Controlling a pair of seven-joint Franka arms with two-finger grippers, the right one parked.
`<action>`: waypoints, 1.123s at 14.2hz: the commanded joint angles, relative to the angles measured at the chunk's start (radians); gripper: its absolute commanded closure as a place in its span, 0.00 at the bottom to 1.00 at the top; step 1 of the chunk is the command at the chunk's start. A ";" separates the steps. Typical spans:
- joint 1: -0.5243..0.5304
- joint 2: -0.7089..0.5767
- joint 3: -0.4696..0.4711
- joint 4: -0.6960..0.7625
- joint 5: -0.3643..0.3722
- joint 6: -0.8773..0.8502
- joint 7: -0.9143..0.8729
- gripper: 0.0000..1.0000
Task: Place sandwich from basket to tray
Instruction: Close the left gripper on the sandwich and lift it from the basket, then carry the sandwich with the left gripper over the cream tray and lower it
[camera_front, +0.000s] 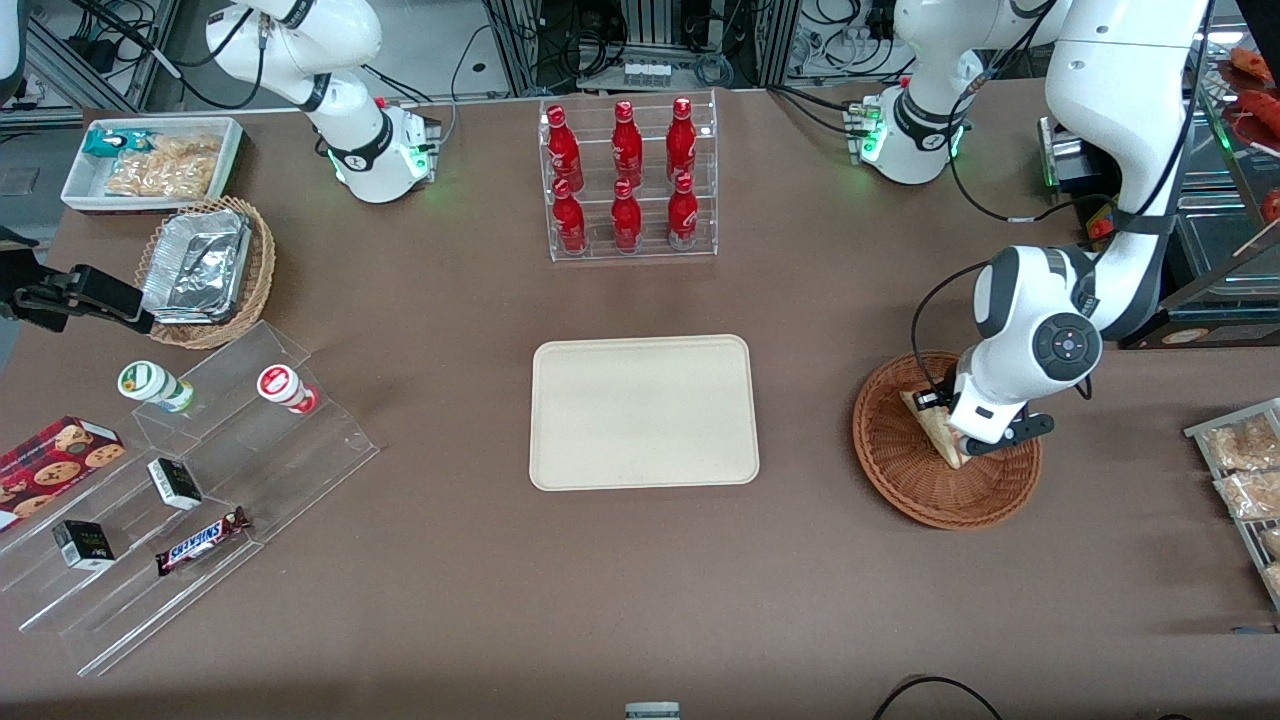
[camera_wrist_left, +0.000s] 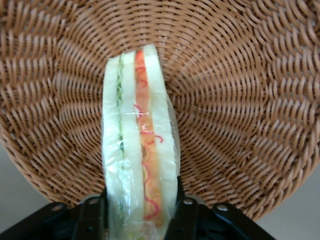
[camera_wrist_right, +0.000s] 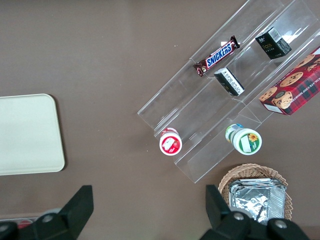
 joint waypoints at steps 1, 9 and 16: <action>-0.002 -0.037 0.007 0.023 -0.007 -0.026 0.006 0.95; -0.051 -0.055 -0.154 0.243 -0.013 -0.298 -0.019 0.93; -0.278 0.095 -0.257 0.388 -0.088 -0.283 -0.137 0.91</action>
